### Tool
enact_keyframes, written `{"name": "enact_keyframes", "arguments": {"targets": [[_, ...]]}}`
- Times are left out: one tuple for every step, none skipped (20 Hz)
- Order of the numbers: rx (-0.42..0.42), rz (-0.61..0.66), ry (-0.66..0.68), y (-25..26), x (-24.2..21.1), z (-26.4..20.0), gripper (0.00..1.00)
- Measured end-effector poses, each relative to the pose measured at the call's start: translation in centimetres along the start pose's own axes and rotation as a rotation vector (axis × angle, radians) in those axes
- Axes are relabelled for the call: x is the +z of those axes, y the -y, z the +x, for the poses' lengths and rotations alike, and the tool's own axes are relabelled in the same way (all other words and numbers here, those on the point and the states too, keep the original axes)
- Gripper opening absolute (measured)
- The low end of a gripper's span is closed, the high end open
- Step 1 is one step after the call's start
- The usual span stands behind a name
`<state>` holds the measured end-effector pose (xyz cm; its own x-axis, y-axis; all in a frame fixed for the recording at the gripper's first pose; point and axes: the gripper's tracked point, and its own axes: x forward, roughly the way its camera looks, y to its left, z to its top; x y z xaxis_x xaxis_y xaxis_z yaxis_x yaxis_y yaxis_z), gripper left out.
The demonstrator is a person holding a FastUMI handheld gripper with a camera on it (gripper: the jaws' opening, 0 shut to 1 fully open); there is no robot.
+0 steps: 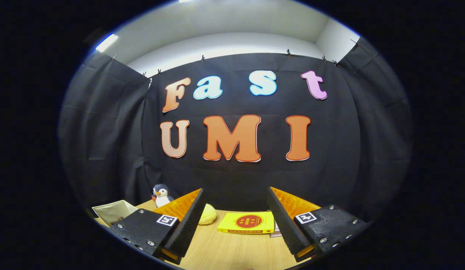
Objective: Open the storage box then place both shoes into the box .Put the left shoe in first, then the right shoe, with the right side of both shoes facing outward in a uniform manner.
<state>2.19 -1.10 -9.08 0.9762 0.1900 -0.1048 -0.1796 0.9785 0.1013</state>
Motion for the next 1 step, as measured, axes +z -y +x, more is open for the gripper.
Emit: {"name": "enact_keyframes", "arguments": {"targets": [[-0.003, -0.008, 0.026, -0.08, 0.53, 0.01, 0.98]]}}
